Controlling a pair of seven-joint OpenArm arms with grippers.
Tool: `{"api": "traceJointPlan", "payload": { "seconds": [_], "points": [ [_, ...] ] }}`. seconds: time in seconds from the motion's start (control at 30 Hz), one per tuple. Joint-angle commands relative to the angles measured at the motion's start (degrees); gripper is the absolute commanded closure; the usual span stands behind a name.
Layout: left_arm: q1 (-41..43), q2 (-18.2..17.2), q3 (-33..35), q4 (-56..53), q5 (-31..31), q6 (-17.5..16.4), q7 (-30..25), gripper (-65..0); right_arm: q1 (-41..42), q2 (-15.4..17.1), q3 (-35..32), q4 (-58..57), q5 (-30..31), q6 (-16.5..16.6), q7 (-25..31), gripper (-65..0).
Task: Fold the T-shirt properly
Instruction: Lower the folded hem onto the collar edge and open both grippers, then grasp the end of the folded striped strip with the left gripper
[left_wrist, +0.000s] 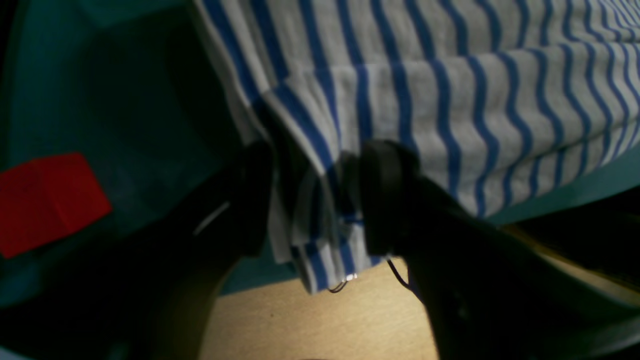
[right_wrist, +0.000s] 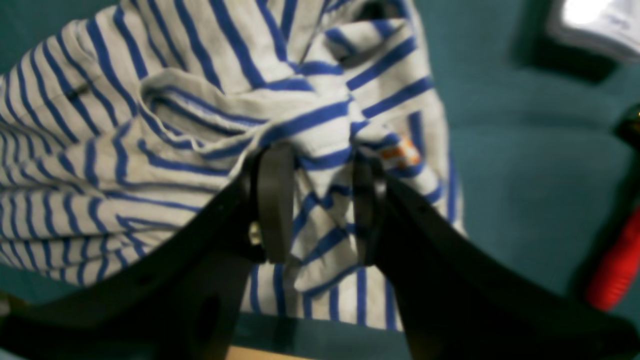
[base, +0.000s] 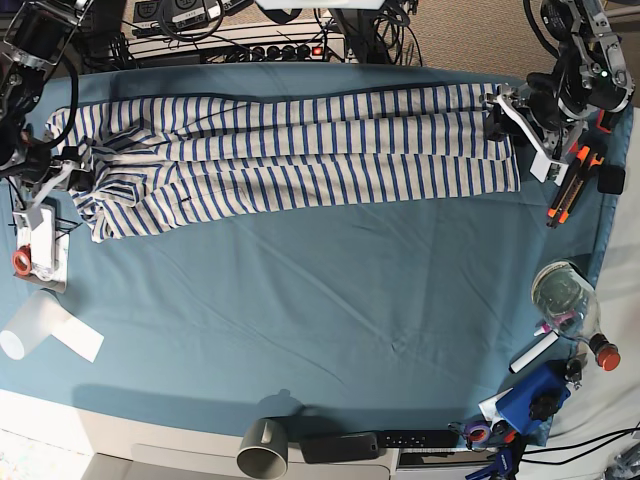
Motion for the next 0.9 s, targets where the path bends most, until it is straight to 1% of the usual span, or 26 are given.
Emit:
{"api": "traceJointPlan", "payload": {
  "seconds": [0.0,0.1,0.2,0.37,0.47,0.53,0.57,0.63,0.77,0.87],
  "points": [
    [0.04,-0.61,-0.39,1.14,-0.79,-0.04,-0.59,-30.0,0.66,1.77,1.22,1.51,0.83,0.42,0.79,-20.2],
    [0.26,-0.63,-0.37,1.14,-0.76,-0.04,-1.84,-32.3,0.63,1.77,3.06,1.95,1.97,1.44,0.79,-20.2],
    [1.22,-0.61,-0.37,1.11,-0.72,-0.2,-3.91,-33.3,0.63,1.77,3.74,1.95,2.27,1.42,0.79,-20.2],
    [1.6,-0.61,-0.37,0.79,0.72,0.74,-3.91,-33.3,0.63,1.75,3.74,1.95,2.29,1.42,0.79,-20.2],
    [1.6,-0.59,-0.37,0.79,0.66,0.87,-3.93,-33.3,0.63,1.75,3.74,1.95,4.44,1.46,0.79,-20.2],
    [1.6,-0.59,-0.37,0.52,0.68,0.96,-3.91,-33.3,0.66,1.75,3.74,1.95,4.81,1.73,0.79,-20.2],
    [1.57,-0.59,-0.37,0.0,0.61,1.81,-3.91,-33.3,0.66,1.75,3.74,1.95,4.81,1.84,0.79,-20.2],
    [1.55,-0.59,-0.37,-1.79,0.02,2.4,-3.91,-33.3,0.66,1.75,3.74,1.95,4.81,1.81,0.79,-20.2],
    [1.25,-0.59,-0.31,-6.29,-4.0,1.44,-3.8,-33.3,0.66,1.75,3.74,1.95,4.83,1.81,0.79,-20.2],
    [1.07,-0.59,-0.28,-8.2,-4.46,1.46,-3.65,-33.3,0.63,1.75,3.74,1.95,4.81,1.81,1.27,-20.2]
  ]
}}
